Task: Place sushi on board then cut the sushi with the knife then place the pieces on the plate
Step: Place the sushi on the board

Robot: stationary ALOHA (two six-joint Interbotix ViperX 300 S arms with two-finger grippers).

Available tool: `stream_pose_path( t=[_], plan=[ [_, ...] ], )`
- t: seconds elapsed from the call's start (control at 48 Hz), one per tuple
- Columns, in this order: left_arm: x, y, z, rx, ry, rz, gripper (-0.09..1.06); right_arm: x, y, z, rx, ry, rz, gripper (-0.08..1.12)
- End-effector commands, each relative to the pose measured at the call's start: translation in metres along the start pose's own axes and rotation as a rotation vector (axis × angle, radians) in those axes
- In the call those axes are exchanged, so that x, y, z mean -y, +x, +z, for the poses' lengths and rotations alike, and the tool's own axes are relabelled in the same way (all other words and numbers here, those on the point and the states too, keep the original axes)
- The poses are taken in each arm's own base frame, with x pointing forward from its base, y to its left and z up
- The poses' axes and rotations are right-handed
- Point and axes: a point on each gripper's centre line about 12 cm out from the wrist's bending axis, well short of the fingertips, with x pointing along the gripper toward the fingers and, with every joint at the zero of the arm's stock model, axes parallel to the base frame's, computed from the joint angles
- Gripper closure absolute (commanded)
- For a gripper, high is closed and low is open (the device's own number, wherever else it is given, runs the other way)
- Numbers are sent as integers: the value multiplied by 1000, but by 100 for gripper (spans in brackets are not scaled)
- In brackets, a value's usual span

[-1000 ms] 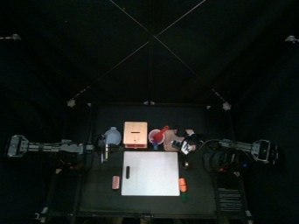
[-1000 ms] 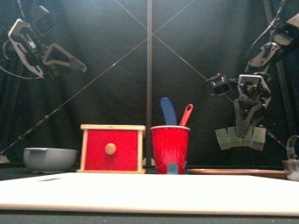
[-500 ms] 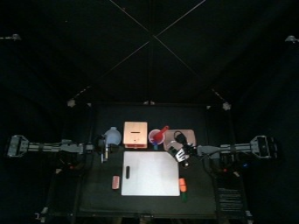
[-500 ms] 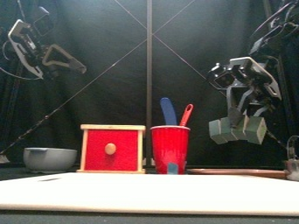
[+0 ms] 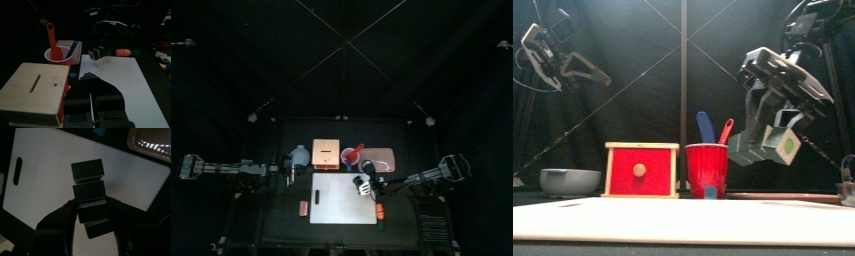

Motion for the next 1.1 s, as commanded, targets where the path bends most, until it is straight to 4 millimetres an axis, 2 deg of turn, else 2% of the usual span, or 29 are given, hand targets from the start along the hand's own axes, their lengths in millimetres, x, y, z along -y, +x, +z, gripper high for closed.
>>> stream_pose_path(
  t=[0.021, 0.312, 0.5, 0.729, 0.917, 1.104],
  plan=[
    [-1, 1, 5, 14, 3, 3, 100, -25, 0, 1, 24, 65, 10, 53],
    [-1, -1, -3, -5, 4, 4, 100, -73, 26, -12, 55, 211, -63, 53],
    [0, -1, -5, -11, 4, 1, 100, -95, 36, -14, 66, 276, -154, 53],
    [0, -1, -6, -14, 22, -5, 100, -102, 39, -20, 70, 350, -350, 53],
    [1, -1, -6, -14, 32, -9, 100, -108, 51, -22, 71, 372, -373, 53],
    [1, -1, -6, -14, 32, -9, 100, -105, 63, -27, 77, 370, -409, 52]
  ],
)
